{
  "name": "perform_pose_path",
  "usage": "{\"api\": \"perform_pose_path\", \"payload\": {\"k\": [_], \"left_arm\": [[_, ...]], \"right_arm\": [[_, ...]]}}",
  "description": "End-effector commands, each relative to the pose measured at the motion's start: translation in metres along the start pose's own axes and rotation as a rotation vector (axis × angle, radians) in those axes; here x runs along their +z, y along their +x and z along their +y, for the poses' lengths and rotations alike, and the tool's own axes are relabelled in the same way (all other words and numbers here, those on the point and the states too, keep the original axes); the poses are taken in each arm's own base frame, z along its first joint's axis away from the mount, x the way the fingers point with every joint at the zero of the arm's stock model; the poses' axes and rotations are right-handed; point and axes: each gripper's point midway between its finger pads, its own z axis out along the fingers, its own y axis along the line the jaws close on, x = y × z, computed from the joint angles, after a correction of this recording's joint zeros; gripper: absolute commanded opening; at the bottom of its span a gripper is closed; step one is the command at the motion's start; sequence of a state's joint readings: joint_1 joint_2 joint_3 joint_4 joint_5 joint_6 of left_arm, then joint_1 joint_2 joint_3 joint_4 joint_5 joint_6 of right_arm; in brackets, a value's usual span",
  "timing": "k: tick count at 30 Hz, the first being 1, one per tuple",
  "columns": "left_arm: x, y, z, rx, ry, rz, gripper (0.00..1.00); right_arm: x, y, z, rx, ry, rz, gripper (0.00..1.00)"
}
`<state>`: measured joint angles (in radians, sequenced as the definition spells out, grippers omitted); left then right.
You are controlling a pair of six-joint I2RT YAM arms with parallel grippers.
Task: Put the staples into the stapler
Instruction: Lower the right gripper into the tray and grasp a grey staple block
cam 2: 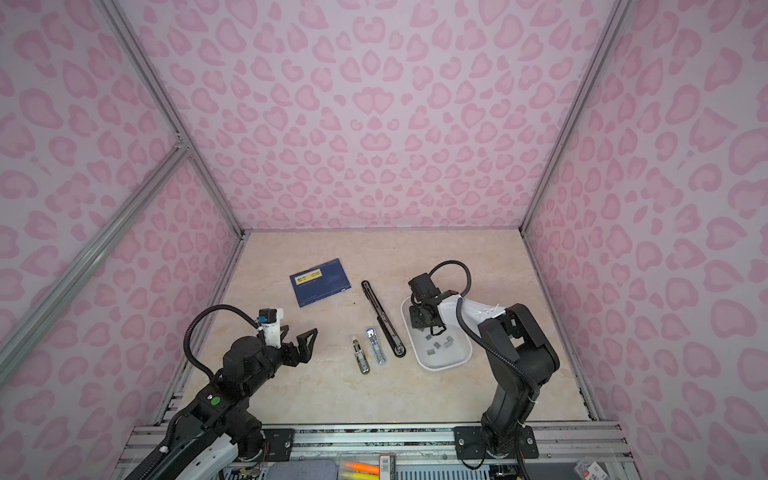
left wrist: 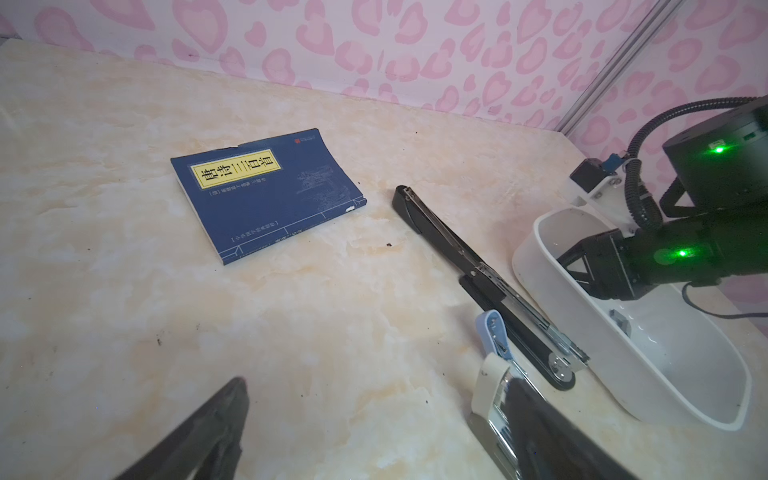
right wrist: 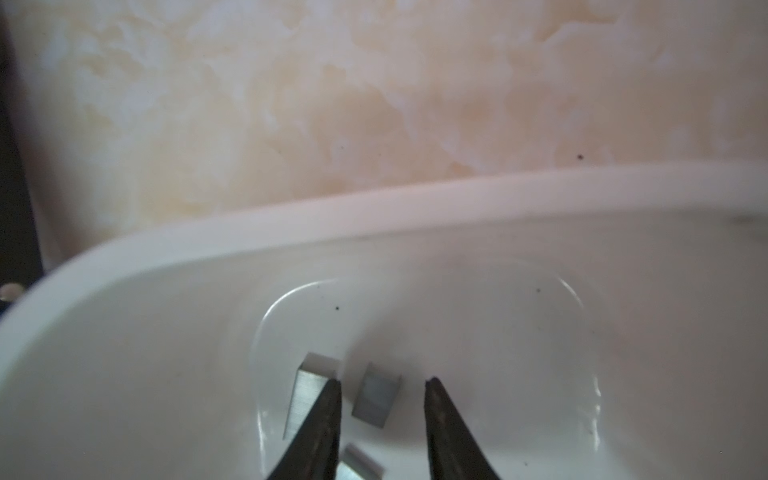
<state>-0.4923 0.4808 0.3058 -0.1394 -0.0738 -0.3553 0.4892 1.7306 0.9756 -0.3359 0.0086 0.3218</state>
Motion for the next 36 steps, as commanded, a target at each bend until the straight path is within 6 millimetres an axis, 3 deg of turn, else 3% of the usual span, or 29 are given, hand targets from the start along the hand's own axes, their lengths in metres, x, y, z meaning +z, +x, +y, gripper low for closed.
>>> {"api": "perform_pose_path", "payload": {"k": [1,11,26,36], "left_arm": [[0.0,-0.005,-0.005,0.006,0.019,-0.009,0.97],[-0.003,-0.006,-0.006,0.005,0.029,-0.024,0.97],[-0.002,-0.007,-0.006,0.007,0.03,-0.022,0.97],[-0.002,-0.006,-0.006,0.007,0.029,-0.019,0.97]], "right_arm": [[0.0,0.005,-0.005,0.009,0.023,0.006,0.31],[0.006,0.01,-0.01,0.018,0.042,0.025,0.19],[0.013,0.012,-0.01,0.017,0.048,0.046,0.26],[0.016,0.013,-0.009,0.018,0.046,0.053,0.19]]}}
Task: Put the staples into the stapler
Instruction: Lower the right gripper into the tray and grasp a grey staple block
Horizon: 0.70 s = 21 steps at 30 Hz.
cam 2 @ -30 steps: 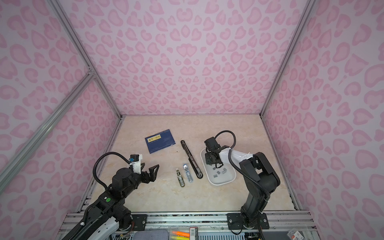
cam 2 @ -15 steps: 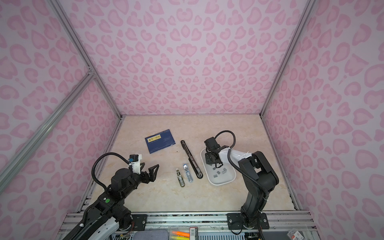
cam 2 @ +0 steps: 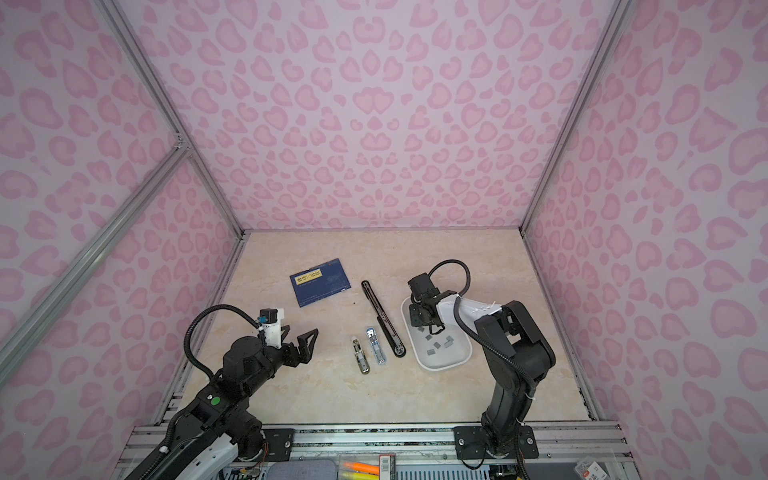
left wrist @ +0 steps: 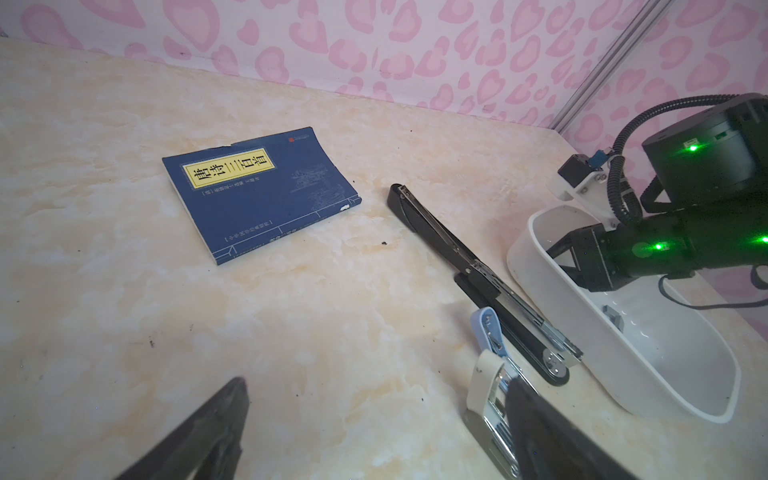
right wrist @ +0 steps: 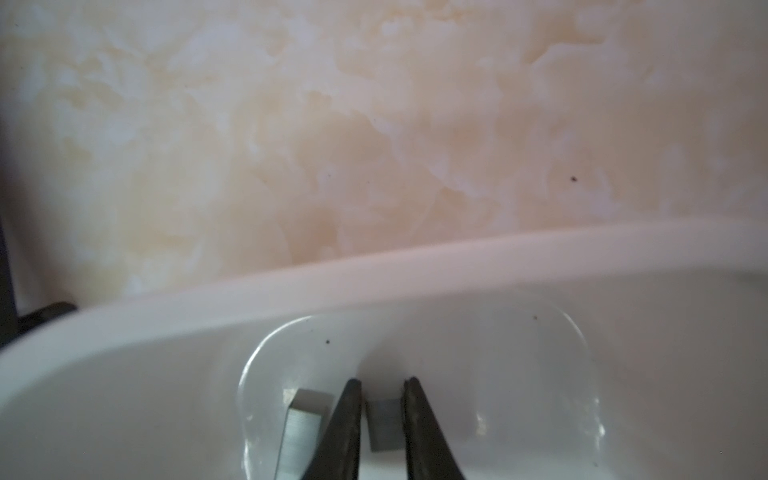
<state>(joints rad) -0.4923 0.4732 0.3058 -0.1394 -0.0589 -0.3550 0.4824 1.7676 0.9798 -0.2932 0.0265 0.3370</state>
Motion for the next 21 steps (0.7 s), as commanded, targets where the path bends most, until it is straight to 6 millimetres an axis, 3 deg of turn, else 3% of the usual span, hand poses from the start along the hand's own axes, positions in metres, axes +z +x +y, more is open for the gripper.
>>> {"api": "perform_pose_path", "payload": {"k": [1,15,21], "left_arm": [[0.0,-0.005,-0.003,0.007,0.013,-0.015,0.97],[0.001,-0.005,-0.002,0.0,0.005,-0.008,0.97],[0.006,-0.001,0.004,-0.014,-0.037,0.02,0.97]], "right_arm": [[0.005,0.019,-0.006,-0.006,0.031,0.071,0.19],[-0.004,0.014,-0.007,0.001,0.025,0.041,0.13],[-0.024,0.004,-0.007,0.006,0.007,-0.013,0.12]]}}
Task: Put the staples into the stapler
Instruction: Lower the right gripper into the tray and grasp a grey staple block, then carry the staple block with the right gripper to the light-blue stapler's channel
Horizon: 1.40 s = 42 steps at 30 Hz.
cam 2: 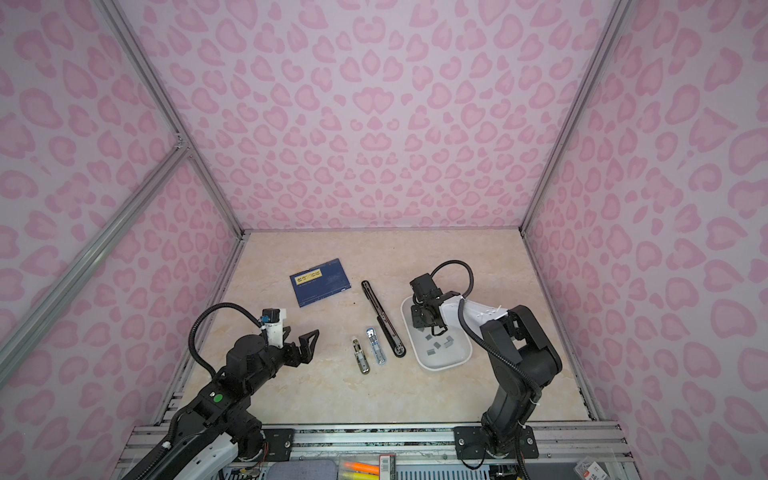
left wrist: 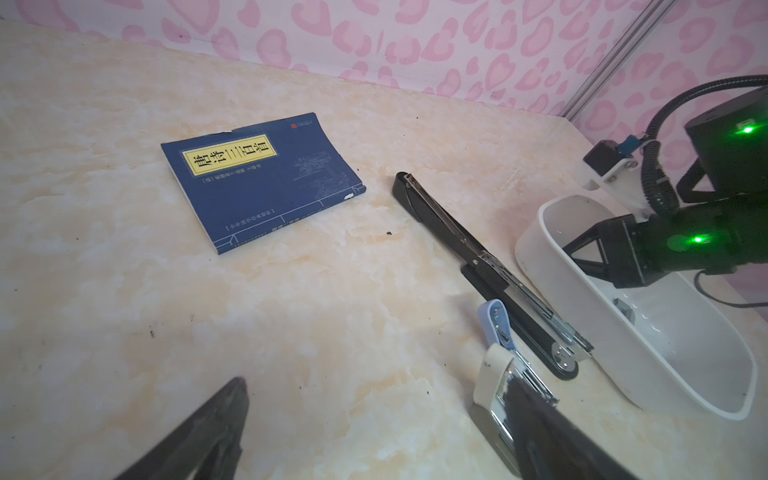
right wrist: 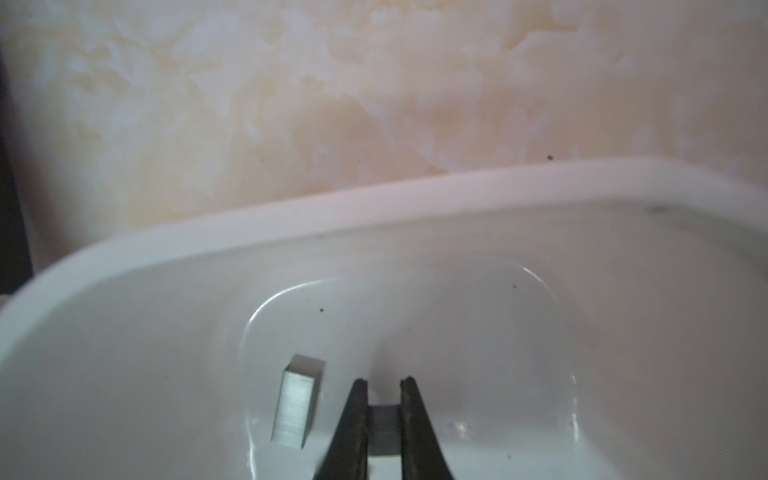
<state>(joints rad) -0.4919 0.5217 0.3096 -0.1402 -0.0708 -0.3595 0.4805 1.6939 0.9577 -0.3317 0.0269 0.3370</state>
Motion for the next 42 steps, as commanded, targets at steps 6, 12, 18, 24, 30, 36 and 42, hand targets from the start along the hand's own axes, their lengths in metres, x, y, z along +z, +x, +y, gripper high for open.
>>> {"api": "perform_pose_path", "payload": {"k": [6,12,18,24,30,36,42], "left_arm": [[0.008,0.002,-0.004,-0.017,0.007,0.048,0.97],[0.015,0.006,-0.004,-0.015,-0.006,0.086,0.99],[0.022,0.011,-0.013,0.002,0.039,0.131,0.96],[0.019,0.01,-0.017,0.005,0.065,0.113,0.97],[0.018,0.01,-0.018,0.006,0.07,0.105,0.98],[0.021,0.009,-0.017,0.01,0.062,0.112,0.98],[0.023,0.011,-0.018,0.014,0.06,0.124,0.97]], "right_arm": [[-0.04,-0.005,-0.004,-0.008,0.02,-0.072,0.12],[-0.078,-0.008,0.014,-0.05,0.011,-0.166,0.12],[-0.103,0.0,0.069,-0.116,-0.12,-0.248,0.12],[-0.1,0.023,0.113,-0.158,-0.182,-0.269,0.1],[-0.096,0.041,0.138,-0.174,-0.214,-0.289,0.1],[-0.082,0.058,0.157,-0.163,-0.244,-0.266,0.09],[-0.067,0.072,0.163,-0.166,-0.231,-0.214,0.08]]}}
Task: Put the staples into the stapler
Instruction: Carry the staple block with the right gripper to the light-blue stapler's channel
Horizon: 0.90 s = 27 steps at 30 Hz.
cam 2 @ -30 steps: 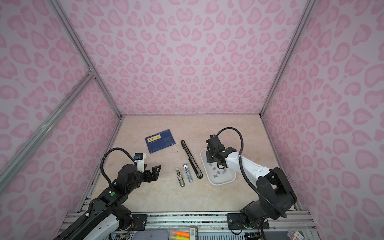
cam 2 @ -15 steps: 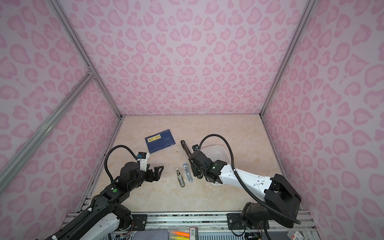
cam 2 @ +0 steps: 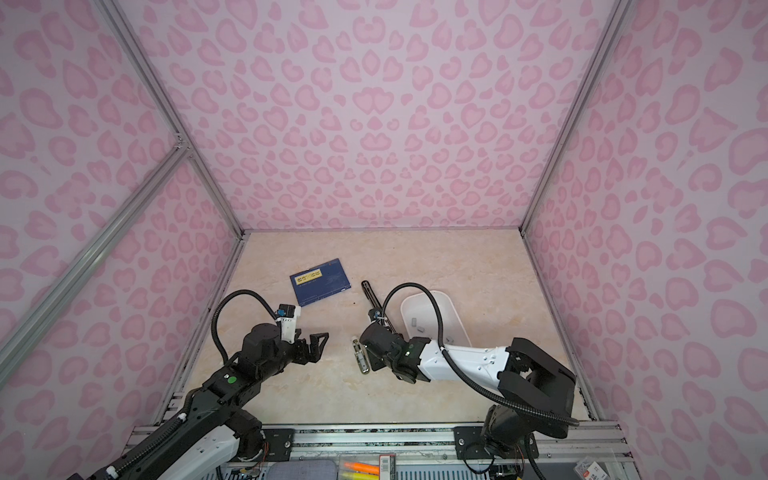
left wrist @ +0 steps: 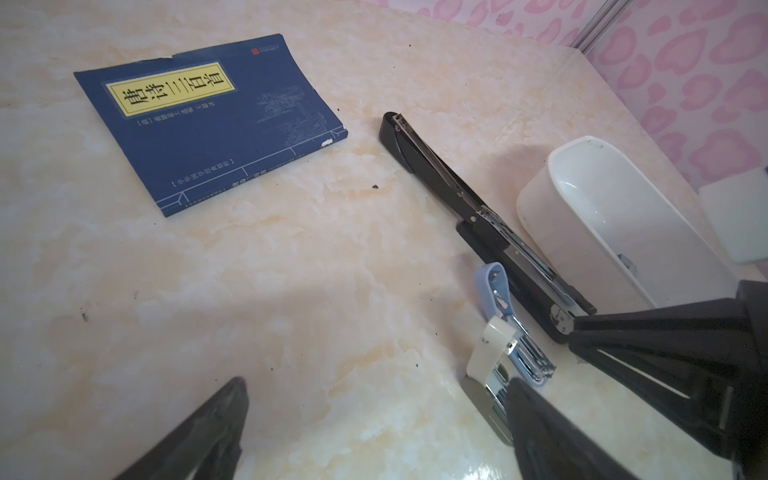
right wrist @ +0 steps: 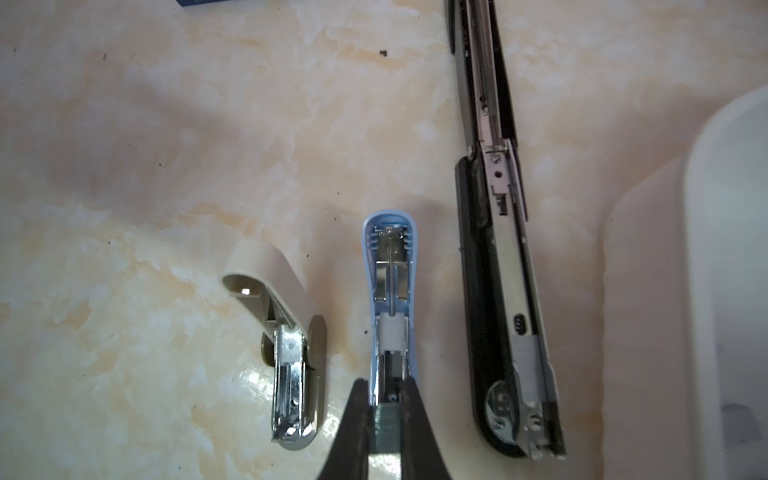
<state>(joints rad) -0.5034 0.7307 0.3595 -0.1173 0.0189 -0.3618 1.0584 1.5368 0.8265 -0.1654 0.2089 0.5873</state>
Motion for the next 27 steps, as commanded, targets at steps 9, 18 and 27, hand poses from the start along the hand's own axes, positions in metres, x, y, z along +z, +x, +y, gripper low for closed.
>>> {"api": "perform_pose_path", "payload": {"k": [9,18,27], "left_arm": [[-0.007,-0.014,-0.006,0.011,0.027,-0.068,0.98],[-0.011,-0.015,-0.007,0.012,0.037,-0.089,0.98],[-0.011,-0.016,-0.007,0.012,0.033,-0.092,0.98]], "right_arm": [[0.009,0.009,-0.001,0.025,0.032,0.003,0.08],[0.012,0.01,-0.005,0.021,0.056,-0.006,0.08],[0.018,0.013,-0.004,0.011,0.063,0.006,0.08]]}}
